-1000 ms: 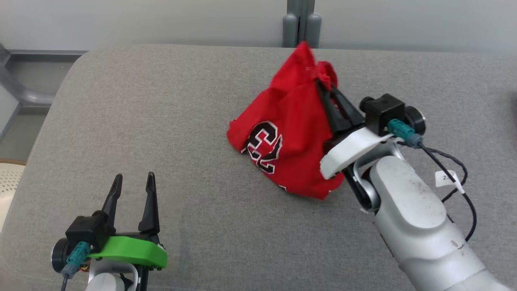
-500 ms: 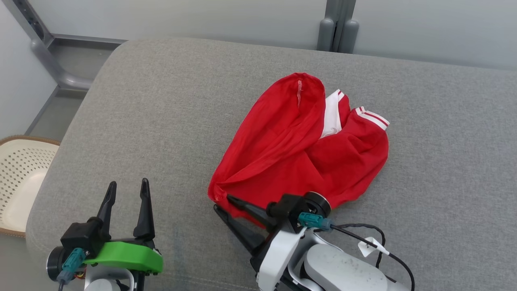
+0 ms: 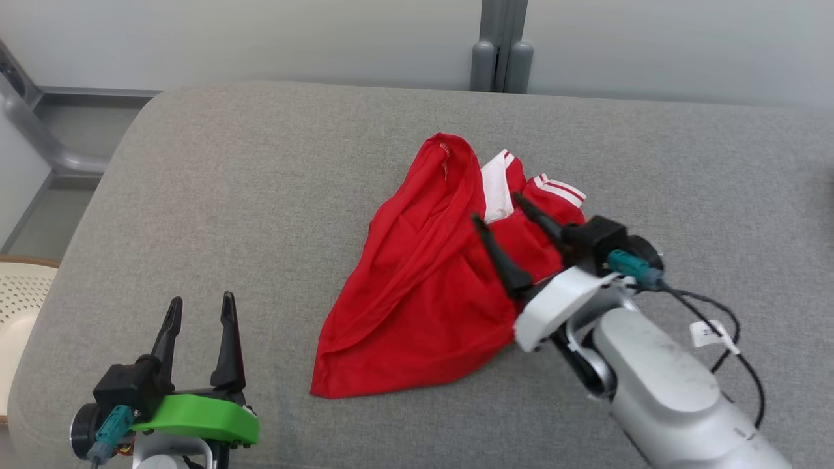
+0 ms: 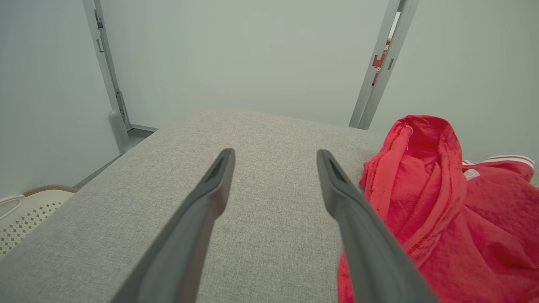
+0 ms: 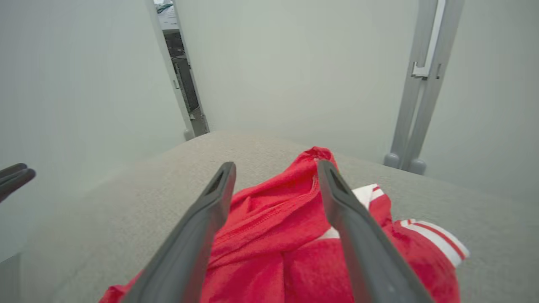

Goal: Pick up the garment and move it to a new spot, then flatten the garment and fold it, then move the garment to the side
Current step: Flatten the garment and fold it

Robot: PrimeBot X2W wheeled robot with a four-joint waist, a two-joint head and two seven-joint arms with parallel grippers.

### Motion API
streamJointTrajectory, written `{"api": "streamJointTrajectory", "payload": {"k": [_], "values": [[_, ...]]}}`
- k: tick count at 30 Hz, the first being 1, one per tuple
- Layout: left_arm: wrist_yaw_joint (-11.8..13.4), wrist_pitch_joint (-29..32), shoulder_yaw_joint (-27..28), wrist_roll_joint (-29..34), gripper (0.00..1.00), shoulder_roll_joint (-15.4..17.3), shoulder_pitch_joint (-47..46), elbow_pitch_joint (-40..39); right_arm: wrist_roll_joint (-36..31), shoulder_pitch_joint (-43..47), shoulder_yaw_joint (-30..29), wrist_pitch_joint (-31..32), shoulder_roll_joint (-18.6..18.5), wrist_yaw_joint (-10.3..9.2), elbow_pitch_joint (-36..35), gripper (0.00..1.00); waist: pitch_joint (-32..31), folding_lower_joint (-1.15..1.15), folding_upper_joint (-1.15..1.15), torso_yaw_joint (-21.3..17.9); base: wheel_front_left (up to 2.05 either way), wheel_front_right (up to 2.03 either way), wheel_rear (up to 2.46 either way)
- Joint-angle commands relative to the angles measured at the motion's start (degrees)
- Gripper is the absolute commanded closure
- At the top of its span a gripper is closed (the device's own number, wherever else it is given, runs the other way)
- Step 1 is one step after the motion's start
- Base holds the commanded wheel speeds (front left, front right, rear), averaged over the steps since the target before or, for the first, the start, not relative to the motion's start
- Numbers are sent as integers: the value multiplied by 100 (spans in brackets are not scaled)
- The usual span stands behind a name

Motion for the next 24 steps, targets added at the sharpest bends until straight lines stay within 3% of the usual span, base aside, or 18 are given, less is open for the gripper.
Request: {"api": "streamJointTrajectory", "payload": {"k": [1, 9, 24], "values": [[-14, -17, 7, 28, 0, 0, 71, -20, -133, 89, -244, -16, -127, -3, 61, 0, -31, 0, 0, -44, 0, 0, 0], [-20, -17, -70, 32, 0, -4, -29, -51, -514, 77, -1412, -16, -489, -2, 964, 0, 168, 0, 0, 65, 0, 0, 0], [-26, -17, -315, -96, 0, -11, -336, -37, -387, -788, -1788, 99, -250, -2, 3247, 0, 676, 0, 0, 405, 0, 0, 0]]}}
